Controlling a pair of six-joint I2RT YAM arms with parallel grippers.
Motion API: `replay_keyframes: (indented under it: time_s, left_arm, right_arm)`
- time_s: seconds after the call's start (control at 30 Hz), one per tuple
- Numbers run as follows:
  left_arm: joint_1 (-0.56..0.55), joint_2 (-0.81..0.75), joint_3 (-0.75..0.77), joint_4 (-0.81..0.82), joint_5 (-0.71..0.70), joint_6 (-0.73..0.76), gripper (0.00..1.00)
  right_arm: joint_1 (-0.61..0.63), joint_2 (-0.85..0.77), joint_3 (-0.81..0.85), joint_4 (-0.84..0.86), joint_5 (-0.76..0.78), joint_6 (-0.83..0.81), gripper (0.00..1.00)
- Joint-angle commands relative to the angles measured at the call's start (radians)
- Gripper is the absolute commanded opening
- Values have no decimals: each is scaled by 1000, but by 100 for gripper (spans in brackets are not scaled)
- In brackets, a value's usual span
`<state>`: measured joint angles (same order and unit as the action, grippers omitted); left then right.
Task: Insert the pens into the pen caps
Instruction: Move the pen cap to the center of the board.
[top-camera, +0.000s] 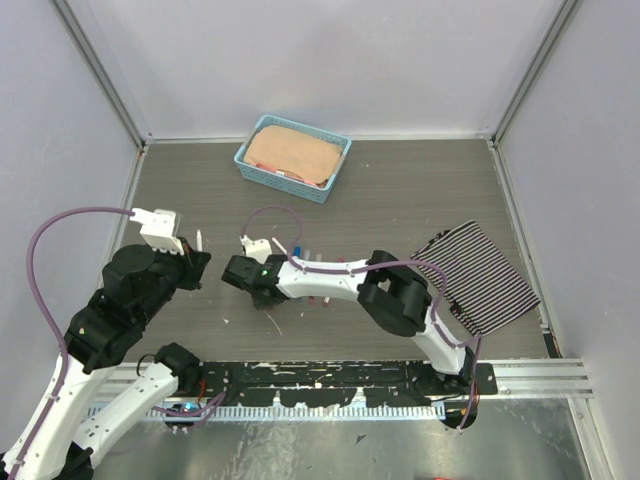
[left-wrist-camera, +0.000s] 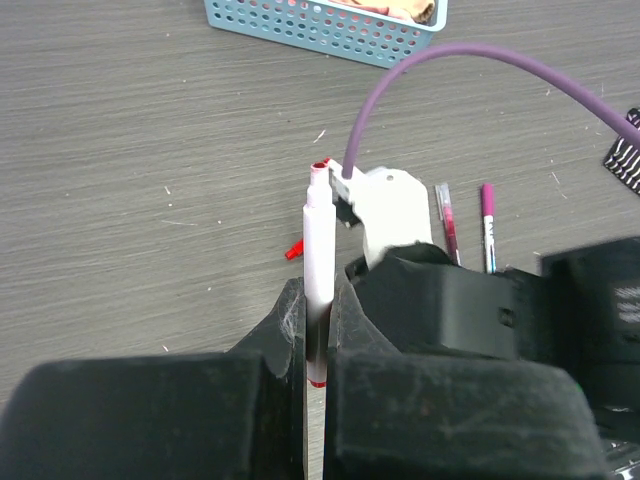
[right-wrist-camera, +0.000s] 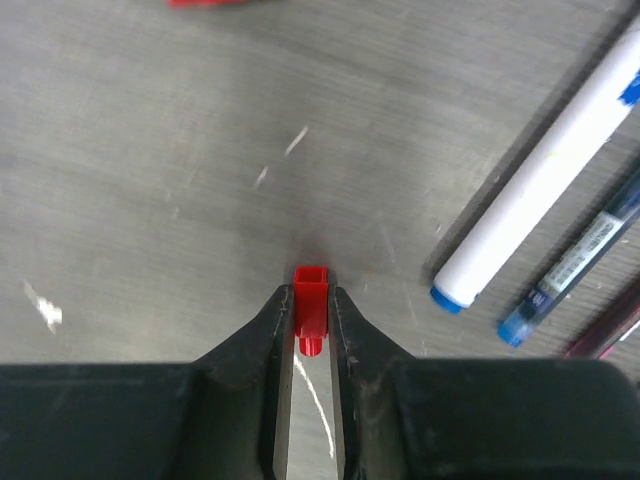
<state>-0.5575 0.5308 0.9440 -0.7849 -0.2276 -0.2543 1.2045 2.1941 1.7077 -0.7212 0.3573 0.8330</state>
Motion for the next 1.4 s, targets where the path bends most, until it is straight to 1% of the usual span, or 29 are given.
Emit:
replay_keyframes:
  time_s: [0.0, 0.03, 0.07, 0.2, 0.3, 0.4, 0.5, 0.67, 0.8, 0.97, 1.07, 1.13, 1.23, 1.27, 1.37]
  left_arm:
    - [-2, -2, -13, 11, -6, 13, 0]
    - [-2, -1, -15, 14, 0, 14, 0]
    - [-2, 2, -15, 17, 5, 14, 0]
    - [-3, 15, -17, 23, 12, 17, 0]
    - [-4, 24, -18, 22, 13, 19, 0]
    - [-2, 36, -16, 24, 13, 22, 0]
    - [-1, 45, -16, 27, 15, 23, 0]
    - [-1, 61, -14, 28, 19, 25, 0]
    - [-2, 65, -14, 28, 21, 25, 0]
    - [-1, 67, -14, 28, 19, 27, 0]
    - [-1, 66, -14, 27, 19, 27, 0]
    - [-2, 63, -16, 27, 19, 26, 0]
    - [-1, 63, -16, 27, 20, 27, 0]
    - [-1, 64, -16, 27, 20, 28, 0]
    - [-1, 66, -16, 27, 22, 29, 0]
  right_arm:
    - [34, -236, -175, 148, -121, -232, 12]
    - [35, -308, -241, 176, -169, -261, 12]
    - [35, -358, -304, 191, -185, -282, 11]
    - [34, -508, -508, 166, -132, -294, 9]
    - [17, -601, -644, 136, -70, -225, 9]
    - [-46, -699, -781, 129, -55, -128, 9]
    - [-100, -769, -865, 130, -46, -85, 9]
    - [-108, -770, -892, 131, -60, -99, 10]
    - [-116, -735, -884, 121, -89, -126, 16]
    - [-131, -696, -865, 90, -66, -130, 17]
    - [-139, -683, -862, 85, -74, -135, 21]
    - [-145, -677, -861, 81, -89, -136, 26]
    - [-153, -670, -852, 62, -117, -141, 37]
    - [-156, -667, -845, 50, -121, -141, 39]
    - [-165, -661, -826, 20, -129, -133, 39]
